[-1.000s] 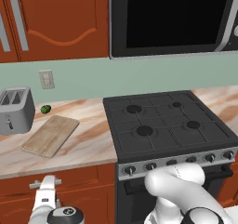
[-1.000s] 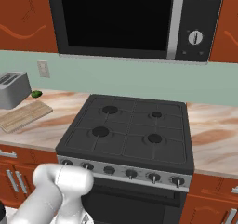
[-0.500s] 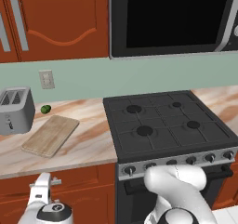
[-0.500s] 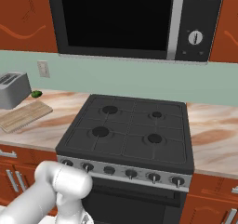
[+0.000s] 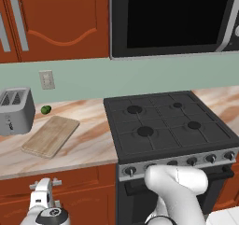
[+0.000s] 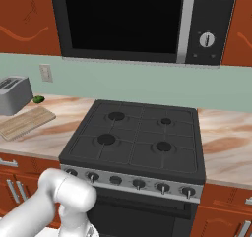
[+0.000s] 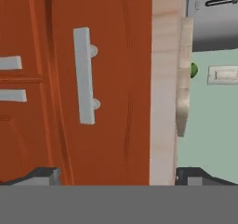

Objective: Open the drawer on the left and place the cutting tools on the cutting board.

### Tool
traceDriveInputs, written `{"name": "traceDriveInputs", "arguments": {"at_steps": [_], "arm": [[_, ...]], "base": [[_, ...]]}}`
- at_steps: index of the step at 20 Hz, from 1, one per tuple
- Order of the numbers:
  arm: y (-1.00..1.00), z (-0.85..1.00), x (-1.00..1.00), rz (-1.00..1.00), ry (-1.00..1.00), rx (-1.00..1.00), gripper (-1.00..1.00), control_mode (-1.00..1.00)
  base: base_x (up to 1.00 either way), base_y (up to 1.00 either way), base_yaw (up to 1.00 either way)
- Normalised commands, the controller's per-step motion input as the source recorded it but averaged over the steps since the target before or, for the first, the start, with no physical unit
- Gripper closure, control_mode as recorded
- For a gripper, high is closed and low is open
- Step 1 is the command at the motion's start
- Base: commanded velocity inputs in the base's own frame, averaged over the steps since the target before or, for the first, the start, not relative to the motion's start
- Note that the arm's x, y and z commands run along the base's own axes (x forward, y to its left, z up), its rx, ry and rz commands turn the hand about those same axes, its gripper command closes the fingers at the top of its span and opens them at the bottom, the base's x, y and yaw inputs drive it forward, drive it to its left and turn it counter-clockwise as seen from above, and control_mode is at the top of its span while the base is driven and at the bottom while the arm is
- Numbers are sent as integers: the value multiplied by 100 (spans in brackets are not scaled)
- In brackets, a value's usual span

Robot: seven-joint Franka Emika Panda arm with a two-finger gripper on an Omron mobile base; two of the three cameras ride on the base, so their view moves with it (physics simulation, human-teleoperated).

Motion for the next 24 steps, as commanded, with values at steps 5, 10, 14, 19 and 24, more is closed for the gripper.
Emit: {"name": "traceDriveInputs", "arguments": {"at_steps": [5,10,14,19,24], "arm": [[10,-34,32,-1,-7,-6,-100,-100],[28,-31,35,-2,-8,-5,-100,-100],[25,-32,32,-1,-9,-4,-100,-100],[30,-29,34,-3,-9,-4,-100,-100],[24,-25,38,-3,-6,-3,-100,-100]], "base": [[0,0,0],[0,0,0],[0,0,0],[0,0,0],[0,0,0]]}}
